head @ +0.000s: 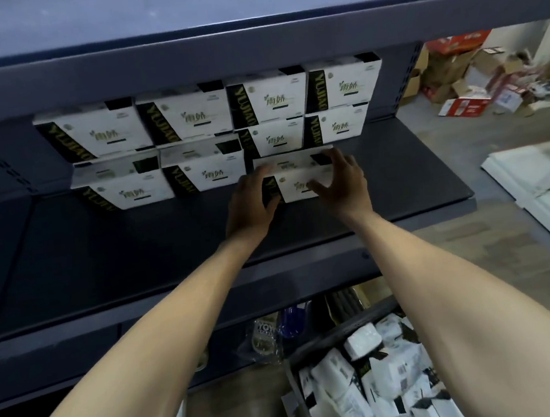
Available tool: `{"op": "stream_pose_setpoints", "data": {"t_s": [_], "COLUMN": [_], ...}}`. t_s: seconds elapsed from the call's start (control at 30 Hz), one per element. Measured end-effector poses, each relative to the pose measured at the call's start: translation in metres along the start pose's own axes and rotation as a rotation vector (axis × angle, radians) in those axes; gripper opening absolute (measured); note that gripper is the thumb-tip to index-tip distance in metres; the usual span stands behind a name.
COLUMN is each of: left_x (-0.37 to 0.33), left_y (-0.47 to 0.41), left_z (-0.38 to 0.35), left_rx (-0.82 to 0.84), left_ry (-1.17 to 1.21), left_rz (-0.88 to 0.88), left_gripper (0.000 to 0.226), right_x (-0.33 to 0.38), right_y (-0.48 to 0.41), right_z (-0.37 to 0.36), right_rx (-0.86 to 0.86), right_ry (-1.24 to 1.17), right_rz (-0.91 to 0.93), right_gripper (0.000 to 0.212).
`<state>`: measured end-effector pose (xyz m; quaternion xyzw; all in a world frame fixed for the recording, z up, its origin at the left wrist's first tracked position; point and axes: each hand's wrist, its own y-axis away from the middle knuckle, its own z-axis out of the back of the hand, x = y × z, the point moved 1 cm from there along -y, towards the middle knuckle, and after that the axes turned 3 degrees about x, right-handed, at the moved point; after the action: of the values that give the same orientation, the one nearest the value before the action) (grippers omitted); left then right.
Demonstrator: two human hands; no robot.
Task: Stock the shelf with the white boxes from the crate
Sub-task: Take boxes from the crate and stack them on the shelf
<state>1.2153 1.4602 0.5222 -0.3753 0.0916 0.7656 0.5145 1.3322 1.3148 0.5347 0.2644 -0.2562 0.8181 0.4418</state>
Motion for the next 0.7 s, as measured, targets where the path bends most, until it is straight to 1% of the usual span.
{"op": "stream_pose_setpoints", "data": {"t_s": [0.1, 0.23, 0.5, 0.7], "left_x": [0.001, 0.003, 0.010, 0.016], "left_y": [-0.011, -0.019, -0.028, -0.031], "left_z": [-0.005, -0.013, -0.018, -0.017], "left_rx": [-0.039, -0.099, -0.133, -0.105], "left_ry": [0.015, 0.009, -0.023, -0.034], "left_rz": [-0.043, -0.034, -0.036, 0.000], "left_gripper": [0.058, 0.058, 0.066, 0.071], "right_x": [-0.003, -0.003, 0.001, 0.003], "right_y": [-0.022, -0.044, -0.075, -0.091], "right_z": [-0.002, -0.009, -0.029, -0.044], "right_rx": [0.011, 0.006, -0.013, -0.029], "right_ry": [0.006, 0.011, 0.000, -0.021], "right_rz": [0.024, 0.055, 0.076, 0.065], "right_gripper": [0.056, 0.054, 0.057, 0.060]}}
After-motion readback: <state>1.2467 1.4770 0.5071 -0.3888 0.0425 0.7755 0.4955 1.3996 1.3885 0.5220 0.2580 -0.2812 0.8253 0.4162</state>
